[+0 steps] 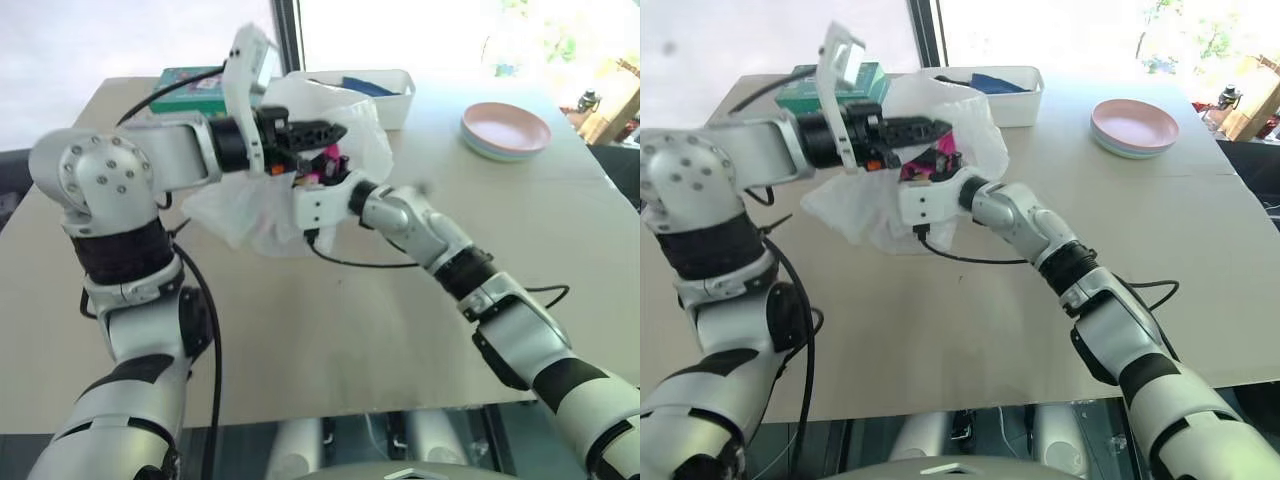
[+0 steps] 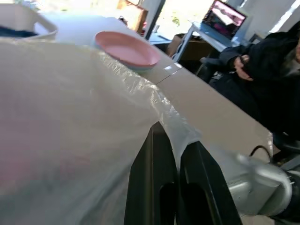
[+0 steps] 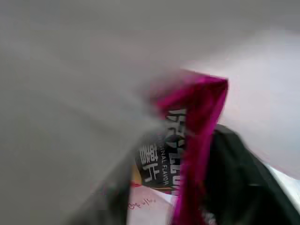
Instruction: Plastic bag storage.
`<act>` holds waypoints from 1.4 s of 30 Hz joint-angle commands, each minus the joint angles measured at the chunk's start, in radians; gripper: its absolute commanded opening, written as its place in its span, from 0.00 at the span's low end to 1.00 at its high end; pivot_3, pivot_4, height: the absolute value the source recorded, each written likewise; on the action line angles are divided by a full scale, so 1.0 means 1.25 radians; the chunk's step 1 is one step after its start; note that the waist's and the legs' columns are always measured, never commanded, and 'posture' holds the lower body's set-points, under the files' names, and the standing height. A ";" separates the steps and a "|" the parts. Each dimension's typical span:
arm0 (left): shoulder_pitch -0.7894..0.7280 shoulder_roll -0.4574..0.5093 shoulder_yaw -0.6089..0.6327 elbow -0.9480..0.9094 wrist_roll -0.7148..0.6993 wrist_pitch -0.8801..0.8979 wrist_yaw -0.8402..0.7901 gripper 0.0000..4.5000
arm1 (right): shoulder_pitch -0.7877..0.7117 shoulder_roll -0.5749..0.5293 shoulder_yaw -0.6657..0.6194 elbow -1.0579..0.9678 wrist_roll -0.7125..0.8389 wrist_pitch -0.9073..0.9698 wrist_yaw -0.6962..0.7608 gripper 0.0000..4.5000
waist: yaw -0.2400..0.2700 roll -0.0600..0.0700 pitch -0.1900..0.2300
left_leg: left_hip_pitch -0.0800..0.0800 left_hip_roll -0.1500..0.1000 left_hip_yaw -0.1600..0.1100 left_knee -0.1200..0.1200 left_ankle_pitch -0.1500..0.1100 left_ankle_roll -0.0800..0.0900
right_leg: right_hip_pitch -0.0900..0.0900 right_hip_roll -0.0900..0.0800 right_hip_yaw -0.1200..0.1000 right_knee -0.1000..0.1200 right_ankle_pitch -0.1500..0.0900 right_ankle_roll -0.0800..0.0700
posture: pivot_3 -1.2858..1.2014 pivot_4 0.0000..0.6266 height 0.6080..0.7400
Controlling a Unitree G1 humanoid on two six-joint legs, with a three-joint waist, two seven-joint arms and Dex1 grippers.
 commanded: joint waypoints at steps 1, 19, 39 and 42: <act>0.022 0.000 -0.007 -0.039 0.038 -0.098 0.019 0.00 | 0.053 -0.038 -0.075 -0.116 0.099 0.062 0.093 0.70 | 0.003 0.000 0.000 | 0.000 0.000 0.000 0.000 0.000 0.000 | 0.000 0.000 0.000 0.000 0.000 0.000 | 0.52 0.24 1.00; 0.163 -0.018 0.062 -0.107 -0.175 -0.212 -0.067 0.65 | 0.279 -0.208 -0.281 -0.772 0.367 0.768 0.336 1.00 | 0.003 0.001 0.000 | 0.001 0.001 -0.001 0.000 0.000 0.000 | 0.001 0.000 -0.001 0.000 0.000 0.000 | 0.52 0.24 1.00; 0.651 0.140 -0.009 -0.402 -0.143 -0.357 -0.086 0.65 | -0.146 -0.058 -0.327 0.284 0.403 0.310 0.125 1.00 | 0.003 0.002 0.000 | 0.000 -0.001 0.000 -0.002 0.000 0.000 | 0.000 -0.001 0.000 -0.001 0.000 -0.001 | 0.52 0.24 1.00; 0.668 0.127 -0.010 -0.418 -0.144 -0.372 -0.068 0.67 | -0.209 -0.031 -0.330 0.444 0.385 0.225 0.064 0.94 | -0.008 0.002 0.000 | 0.000 0.000 0.000 -0.003 0.000 0.000 | -0.001 0.001 0.000 -0.001 0.000 -0.001 | 0.52 0.24 1.00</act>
